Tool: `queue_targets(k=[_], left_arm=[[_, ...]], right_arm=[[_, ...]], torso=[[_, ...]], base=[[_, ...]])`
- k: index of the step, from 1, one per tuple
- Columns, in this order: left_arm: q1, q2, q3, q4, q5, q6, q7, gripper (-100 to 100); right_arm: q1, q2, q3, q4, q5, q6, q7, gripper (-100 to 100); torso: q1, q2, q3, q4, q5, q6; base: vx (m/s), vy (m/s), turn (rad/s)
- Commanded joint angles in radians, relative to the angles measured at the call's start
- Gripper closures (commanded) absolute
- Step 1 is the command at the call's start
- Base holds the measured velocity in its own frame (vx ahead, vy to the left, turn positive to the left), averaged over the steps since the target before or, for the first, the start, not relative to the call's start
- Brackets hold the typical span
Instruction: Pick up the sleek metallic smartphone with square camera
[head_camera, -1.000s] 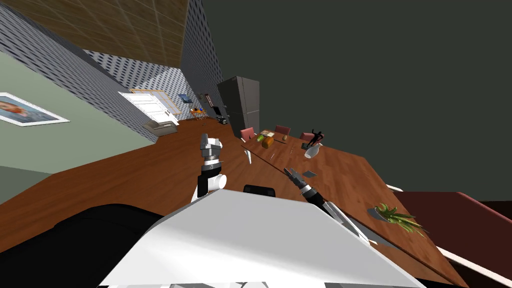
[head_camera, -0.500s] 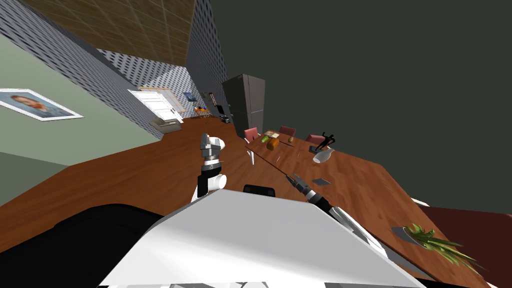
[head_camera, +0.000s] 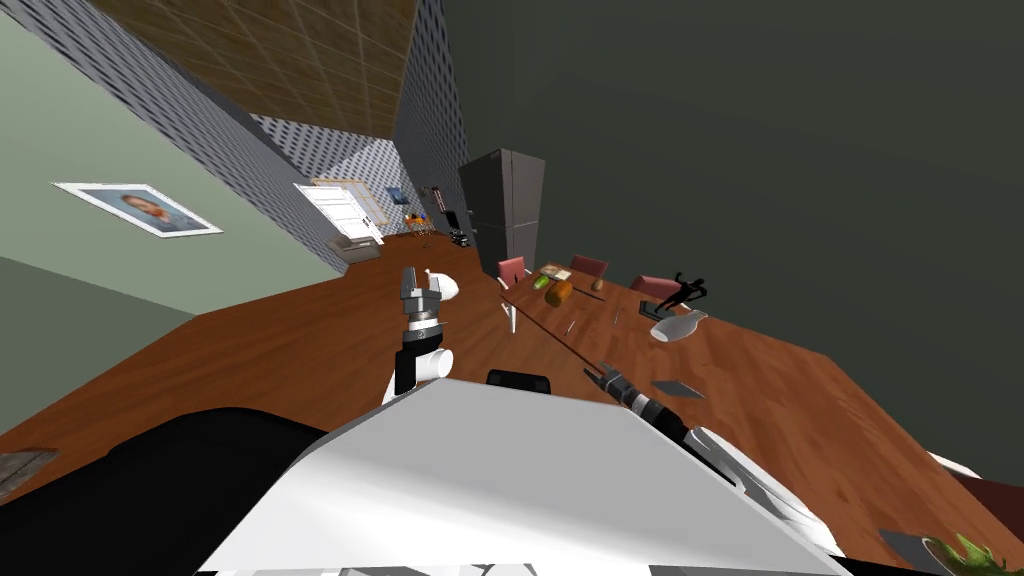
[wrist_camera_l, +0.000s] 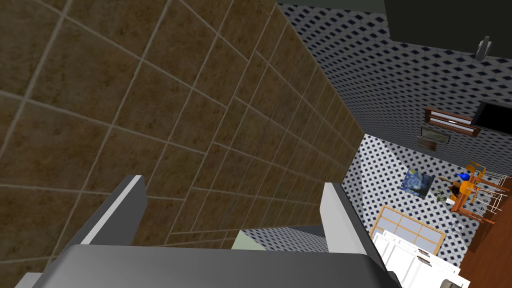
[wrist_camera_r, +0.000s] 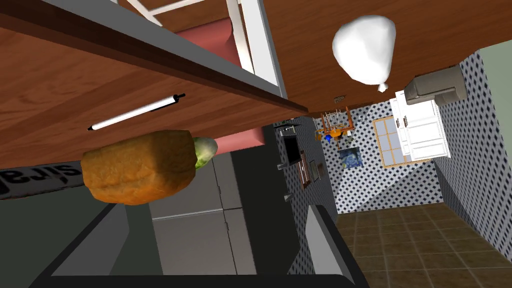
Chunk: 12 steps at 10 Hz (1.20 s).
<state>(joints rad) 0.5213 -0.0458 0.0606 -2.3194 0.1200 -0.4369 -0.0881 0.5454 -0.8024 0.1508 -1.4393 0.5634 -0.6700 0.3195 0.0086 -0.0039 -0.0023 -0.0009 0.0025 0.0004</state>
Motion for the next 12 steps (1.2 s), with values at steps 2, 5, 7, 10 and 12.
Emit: queue_targets(k=[2,5,7,10,12], left_arm=[[0.000,0.000,0.000,0.000,0.000,0.000,0.000,0],[0.000,0.000,0.000,0.000,0.000,0.000,0.000,0],[0.000,0.000,0.000,0.000,0.000,0.000,0.000,0],[0.000,0.000,0.000,0.000,0.000,0.000,0.000,0],[0.000,0.000,0.000,0.000,0.000,0.000,0.000,0]], right_arm=[[0.009,-0.058,0.000,0.087,0.071,-0.016,0.027,-100],[0.015,-0.123,-0.007,0.163,0.141,-0.038,0.052,-100],[0.018,-0.160,-0.012,0.230,0.191,-0.049,0.063,-100],[0.022,-0.190,-0.018,0.291,0.234,-0.058,0.073,-100],[0.028,-0.245,-0.030,0.380,0.305,-0.075,0.093,-100]], torso=[[-0.002,0.002,0.001,0.000,0.000,0.000],[-0.003,0.003,0.002,0.001,-0.001,0.000],[-0.004,0.001,0.001,0.000,-0.001,0.001],[-0.006,0.004,0.002,0.001,-0.001,0.000],[-0.007,0.004,0.002,0.001,-0.002,0.000]], base=[[0.077,0.097,0.084],[0.088,0.082,0.109],[0.097,0.048,0.055],[0.062,0.027,0.060],[0.078,0.027,0.081]])
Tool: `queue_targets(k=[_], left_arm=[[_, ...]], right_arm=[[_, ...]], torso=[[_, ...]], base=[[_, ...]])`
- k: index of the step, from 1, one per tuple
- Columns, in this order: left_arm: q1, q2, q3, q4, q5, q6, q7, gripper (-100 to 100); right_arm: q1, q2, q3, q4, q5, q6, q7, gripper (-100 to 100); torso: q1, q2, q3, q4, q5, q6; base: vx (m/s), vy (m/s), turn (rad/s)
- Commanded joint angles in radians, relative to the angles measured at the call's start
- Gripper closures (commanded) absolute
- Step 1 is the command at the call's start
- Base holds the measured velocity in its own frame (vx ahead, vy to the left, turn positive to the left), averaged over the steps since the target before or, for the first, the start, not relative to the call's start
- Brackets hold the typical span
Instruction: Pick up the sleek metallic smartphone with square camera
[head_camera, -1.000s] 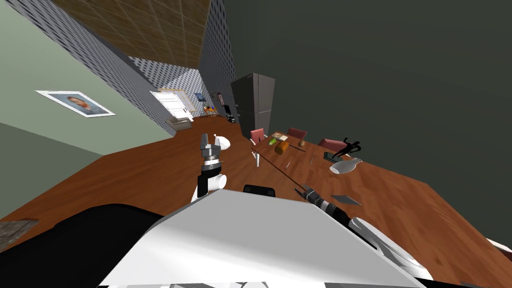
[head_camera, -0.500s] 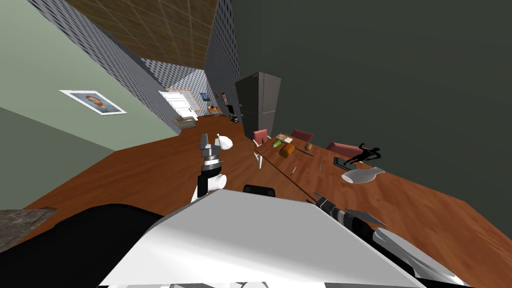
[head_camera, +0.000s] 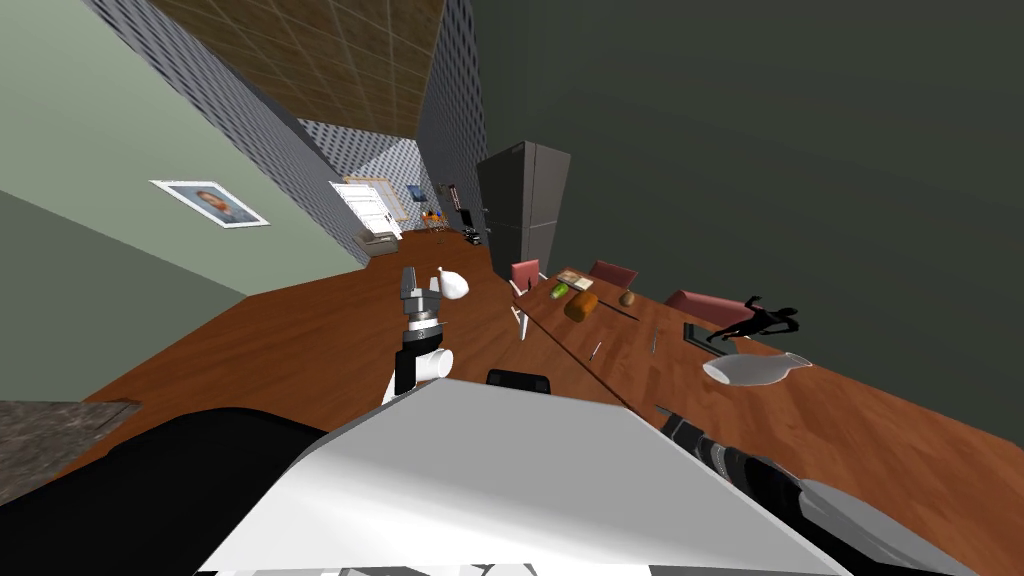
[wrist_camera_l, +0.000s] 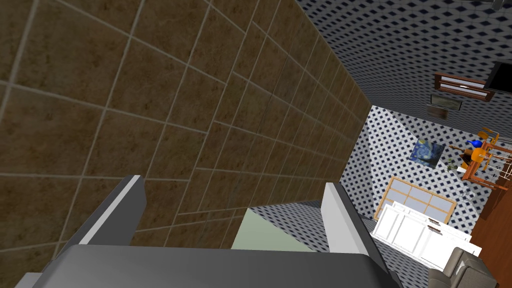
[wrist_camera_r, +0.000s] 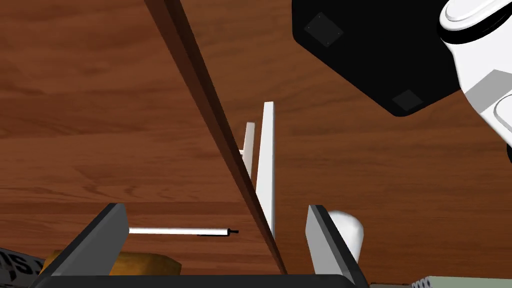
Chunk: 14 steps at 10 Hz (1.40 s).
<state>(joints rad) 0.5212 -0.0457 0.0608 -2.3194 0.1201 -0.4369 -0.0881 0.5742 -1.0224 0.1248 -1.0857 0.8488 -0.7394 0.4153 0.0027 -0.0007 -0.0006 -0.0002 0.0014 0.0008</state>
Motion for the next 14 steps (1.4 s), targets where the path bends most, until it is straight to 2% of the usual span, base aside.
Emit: queue_targets(k=[1,3,5,6,8,9,10,12,13,14], left_arm=[[0.000,0.000,0.000,0.000,0.000,0.000,0.000,0],[0.000,0.000,0.000,0.000,0.000,0.000,0.000,0],[0.000,0.000,0.000,0.000,0.000,0.000,0.000,0],[0.000,0.000,0.000,0.000,0.000,0.000,0.000,0],[0.000,0.000,0.000,0.000,0.000,0.000,0.000,0],[0.000,0.000,0.000,0.000,0.000,0.000,0.000,0],[0.000,0.000,0.000,0.000,0.000,0.000,0.000,0],[0.000,0.000,0.000,0.000,0.000,0.000,0.000,0],[0.000,0.000,0.000,0.000,0.000,0.000,0.000,0],[0.000,0.000,0.000,0.000,0.000,0.000,0.000,0]], right_arm=[[-0.001,-0.026,-0.004,0.031,0.027,-0.006,-0.003,-100],[0.004,-0.075,-0.018,0.106,0.093,-0.020,0.014,-100],[0.004,-0.075,-0.018,0.117,0.101,-0.020,0.014,-100],[0.007,-0.097,-0.026,0.145,0.136,-0.026,0.021,-100],[0.007,-0.097,-0.026,0.157,0.136,-0.026,0.021,-100],[0.010,-0.118,-0.033,0.191,0.169,-0.032,0.028,-100],[0.010,-0.118,-0.033,0.194,0.169,-0.032,0.028,-100],[0.015,-0.153,-0.045,0.260,0.228,-0.042,0.040,-100],[0.002,-0.153,-0.045,0.282,0.228,-0.042,0.040,-100],[0.015,-0.153,-0.045,0.267,0.228,-0.042,0.040,-100]], torso=[[0.000,0.000,0.000,0.000,0.000,0.000],[-0.001,0.001,0.000,0.000,0.000,0.000],[-0.001,0.001,0.001,0.000,-0.001,0.000],[-0.002,0.003,0.002,0.001,-0.001,0.000],[-0.002,0.004,0.002,0.001,-0.001,0.000],[-0.002,0.004,0.003,0.001,-0.001,0.000],[-0.002,0.004,0.002,0.001,-0.001,0.000],[-0.002,0.003,0.002,0.001,-0.001,0.000],[-0.003,0.003,0.001,0.001,-0.001,0.000],[-0.002,0.003,0.002,0.001,-0.001,0.000]], base=[[0.068,0.015,0.035],[0.073,0.011,0.059],[0.041,0.001,0.017],[0.027,-0.002,0.029],[0.022,-0.001,0.016],[0.028,-0.004,0.032],[0.032,-0.007,0.023],[0.042,-0.011,0.032],[0.040,-0.012,0.021],[0.018,0.000,-0.006]])
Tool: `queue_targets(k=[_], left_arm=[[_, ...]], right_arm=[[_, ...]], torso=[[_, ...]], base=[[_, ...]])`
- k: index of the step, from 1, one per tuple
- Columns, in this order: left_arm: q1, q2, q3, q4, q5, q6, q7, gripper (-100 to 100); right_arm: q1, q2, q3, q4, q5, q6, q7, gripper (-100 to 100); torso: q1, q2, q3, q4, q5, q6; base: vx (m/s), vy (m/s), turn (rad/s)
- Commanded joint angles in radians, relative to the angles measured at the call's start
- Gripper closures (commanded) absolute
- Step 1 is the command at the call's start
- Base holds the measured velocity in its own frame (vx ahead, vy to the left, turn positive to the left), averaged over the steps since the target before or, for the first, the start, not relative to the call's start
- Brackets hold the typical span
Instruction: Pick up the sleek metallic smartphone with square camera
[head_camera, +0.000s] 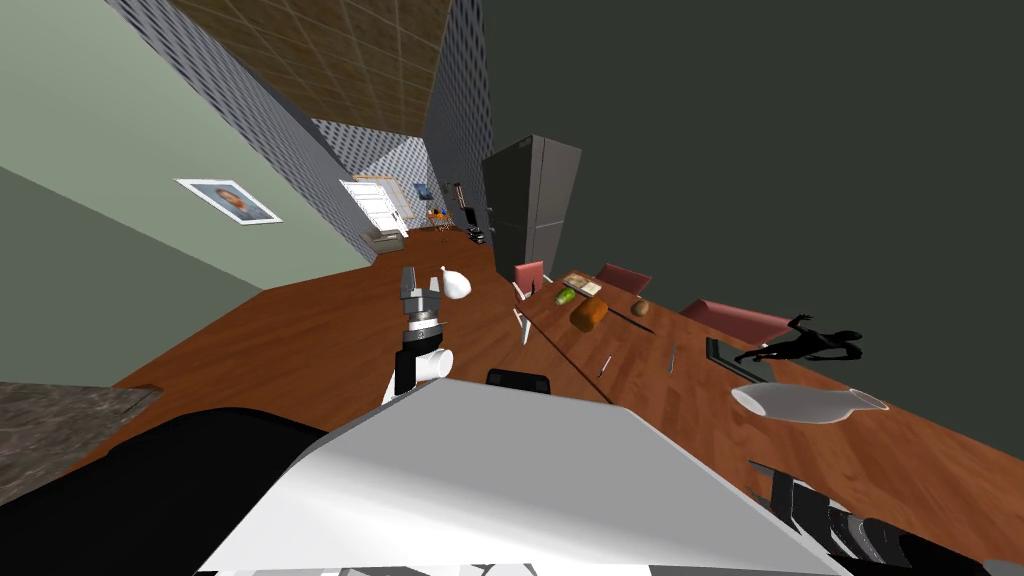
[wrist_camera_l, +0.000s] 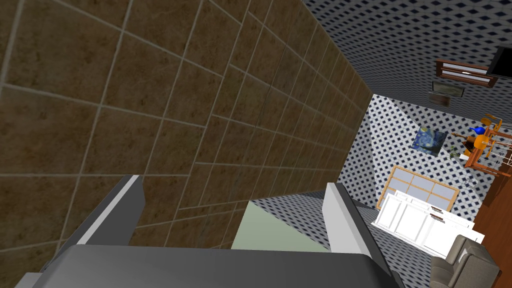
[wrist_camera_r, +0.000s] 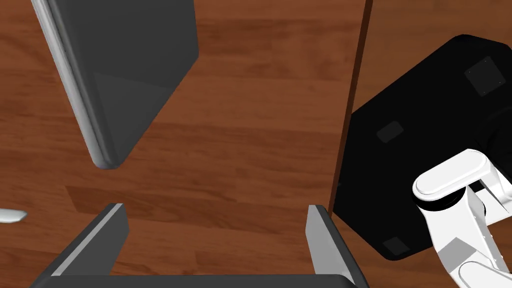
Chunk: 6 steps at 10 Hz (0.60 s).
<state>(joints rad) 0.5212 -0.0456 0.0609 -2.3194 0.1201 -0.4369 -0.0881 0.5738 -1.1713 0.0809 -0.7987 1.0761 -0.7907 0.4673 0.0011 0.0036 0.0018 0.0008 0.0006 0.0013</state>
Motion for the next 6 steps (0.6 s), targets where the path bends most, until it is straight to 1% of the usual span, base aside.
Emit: queue_targets(k=[1,2,3,5,6], left_arm=[[0.000,0.000,0.000,0.000,0.000,0.000,0.000,0],[0.000,0.000,0.000,0.000,0.000,0.000,0.000,0],[0.000,0.000,0.000,0.000,0.000,0.000,0.000,0],[0.000,0.000,0.000,0.000,0.000,0.000,0.000,0],[0.000,0.000,0.000,0.000,0.000,0.000,0.000,0]], right_arm=[[0.021,-0.032,-0.012,0.026,0.050,0.001,-0.002,-100],[0.024,-0.042,-0.017,0.047,0.072,-0.002,0.002,-100],[0.024,-0.042,-0.017,0.047,0.072,-0.002,0.002,-100],[0.031,-0.063,-0.025,0.091,0.115,-0.010,0.010,-100],[0.032,-0.066,-0.026,0.098,0.122,-0.012,0.012,-100]], torso=[[0.000,0.000,0.000,0.000,0.000,0.000],[0.000,0.000,0.000,0.000,0.000,0.000],[0.000,-0.001,-0.001,0.000,0.000,0.000],[-0.001,0.000,0.000,0.000,0.000,0.000],[0.000,0.001,0.000,0.000,0.000,0.000]], base=[[0.030,0.000,0.021],[0.044,-0.010,0.027],[0.030,-0.011,0.010],[0.016,-0.006,0.000],[0.011,-0.004,-0.003]])
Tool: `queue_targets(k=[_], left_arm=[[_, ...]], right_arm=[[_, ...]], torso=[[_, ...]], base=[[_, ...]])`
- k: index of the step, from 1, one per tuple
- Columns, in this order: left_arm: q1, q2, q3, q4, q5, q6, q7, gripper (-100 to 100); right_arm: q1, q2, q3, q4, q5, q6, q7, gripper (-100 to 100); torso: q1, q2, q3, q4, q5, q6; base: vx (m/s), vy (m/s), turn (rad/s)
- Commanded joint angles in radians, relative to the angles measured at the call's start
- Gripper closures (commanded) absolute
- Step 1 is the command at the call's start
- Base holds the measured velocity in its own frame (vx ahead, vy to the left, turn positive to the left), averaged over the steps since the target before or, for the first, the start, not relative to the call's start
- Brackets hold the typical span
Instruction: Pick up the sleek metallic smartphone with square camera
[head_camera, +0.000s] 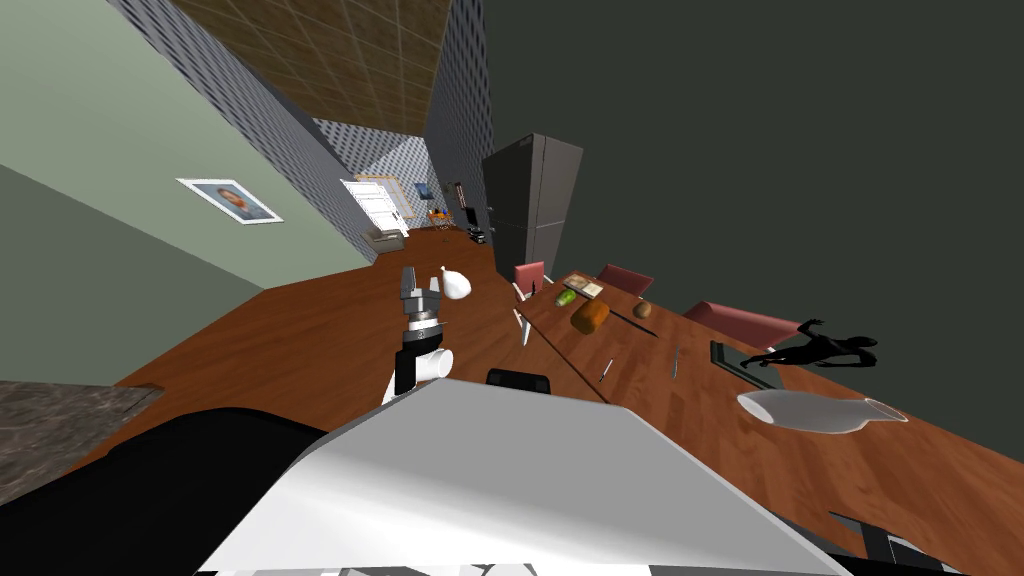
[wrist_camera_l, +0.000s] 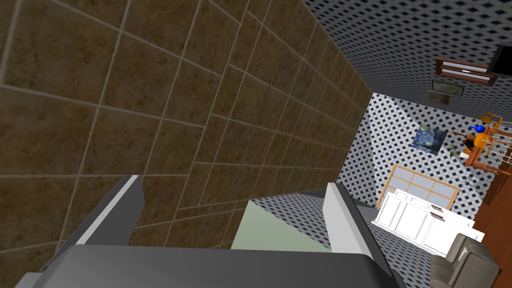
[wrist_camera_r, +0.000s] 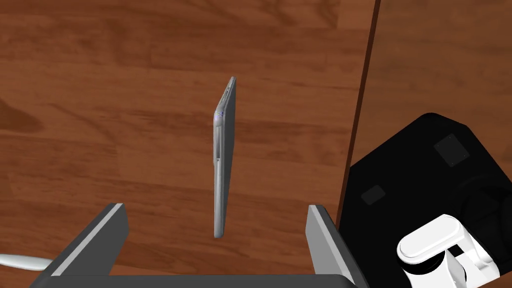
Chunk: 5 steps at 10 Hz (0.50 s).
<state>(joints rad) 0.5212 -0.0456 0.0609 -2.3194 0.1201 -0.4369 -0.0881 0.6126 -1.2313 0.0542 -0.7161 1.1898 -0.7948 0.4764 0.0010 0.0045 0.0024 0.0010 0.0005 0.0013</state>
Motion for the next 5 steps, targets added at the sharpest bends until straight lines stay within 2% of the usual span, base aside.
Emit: queue_targets(k=[1,2,3,5], left_arm=[[0.000,0.000,0.000,0.000,0.000,0.000,0.000,0],[0.000,0.000,0.000,0.000,0.000,0.000,0.000,0],[0.000,0.000,0.000,0.000,0.000,0.000,0.000,0],[0.000,0.000,0.000,0.000,0.000,0.000,0.000,0]], right_arm=[[0.000,0.000,0.000,0.000,0.000,0.000,0.000,-100],[0.000,-0.001,-0.001,0.002,0.001,-0.001,0.001,0],[-0.004,0.027,0.016,0.009,0.004,0.024,0.006,-100],[-0.008,0.055,0.032,0.017,0.006,0.048,0.010,-100]], torso=[[0.000,0.000,0.000,0.000,0.000,0.000],[0.000,0.000,0.000,0.000,0.000,0.000],[0.000,0.001,0.000,0.000,0.000,0.000],[-0.003,-0.001,-0.001,0.000,-0.001,0.000]], base=[[0.000,0.000,0.000],[0.000,0.000,0.000],[0.015,-0.032,0.085],[0.030,-0.054,0.059]])
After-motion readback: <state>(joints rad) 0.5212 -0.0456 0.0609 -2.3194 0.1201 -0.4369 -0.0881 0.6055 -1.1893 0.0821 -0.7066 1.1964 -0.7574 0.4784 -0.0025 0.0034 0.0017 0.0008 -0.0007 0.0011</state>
